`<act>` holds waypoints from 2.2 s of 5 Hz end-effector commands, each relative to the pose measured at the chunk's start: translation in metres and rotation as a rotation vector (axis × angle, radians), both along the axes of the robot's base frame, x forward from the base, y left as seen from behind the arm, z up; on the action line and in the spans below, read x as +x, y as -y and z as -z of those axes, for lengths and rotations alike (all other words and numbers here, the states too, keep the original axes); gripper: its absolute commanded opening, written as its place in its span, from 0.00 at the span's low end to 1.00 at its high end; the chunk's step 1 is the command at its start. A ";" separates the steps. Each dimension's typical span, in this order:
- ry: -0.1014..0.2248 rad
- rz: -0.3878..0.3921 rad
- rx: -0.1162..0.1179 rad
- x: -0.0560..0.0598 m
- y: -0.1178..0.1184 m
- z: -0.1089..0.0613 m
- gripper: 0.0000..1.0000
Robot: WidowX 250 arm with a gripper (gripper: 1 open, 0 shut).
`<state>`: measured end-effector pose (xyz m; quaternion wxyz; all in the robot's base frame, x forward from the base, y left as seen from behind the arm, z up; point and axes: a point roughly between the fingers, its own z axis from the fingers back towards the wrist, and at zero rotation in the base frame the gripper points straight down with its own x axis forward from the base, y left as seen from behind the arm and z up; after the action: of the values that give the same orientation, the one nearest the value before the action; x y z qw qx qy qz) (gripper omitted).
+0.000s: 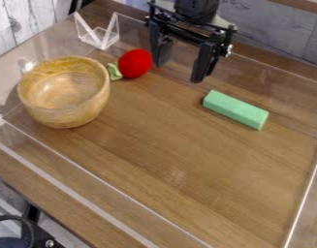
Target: Remove the green stick from the brown bowl and put it on the table
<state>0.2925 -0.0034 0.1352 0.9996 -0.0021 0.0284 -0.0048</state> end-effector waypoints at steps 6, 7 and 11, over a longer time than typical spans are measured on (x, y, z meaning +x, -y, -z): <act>0.246 0.082 -0.019 0.000 -0.064 -0.007 1.00; 0.304 0.128 -0.032 0.003 -0.068 -0.011 1.00; 0.491 0.131 -0.015 0.026 -0.076 -0.018 1.00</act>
<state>0.3185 0.0688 0.1352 0.9797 -0.0186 -0.1879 -0.0669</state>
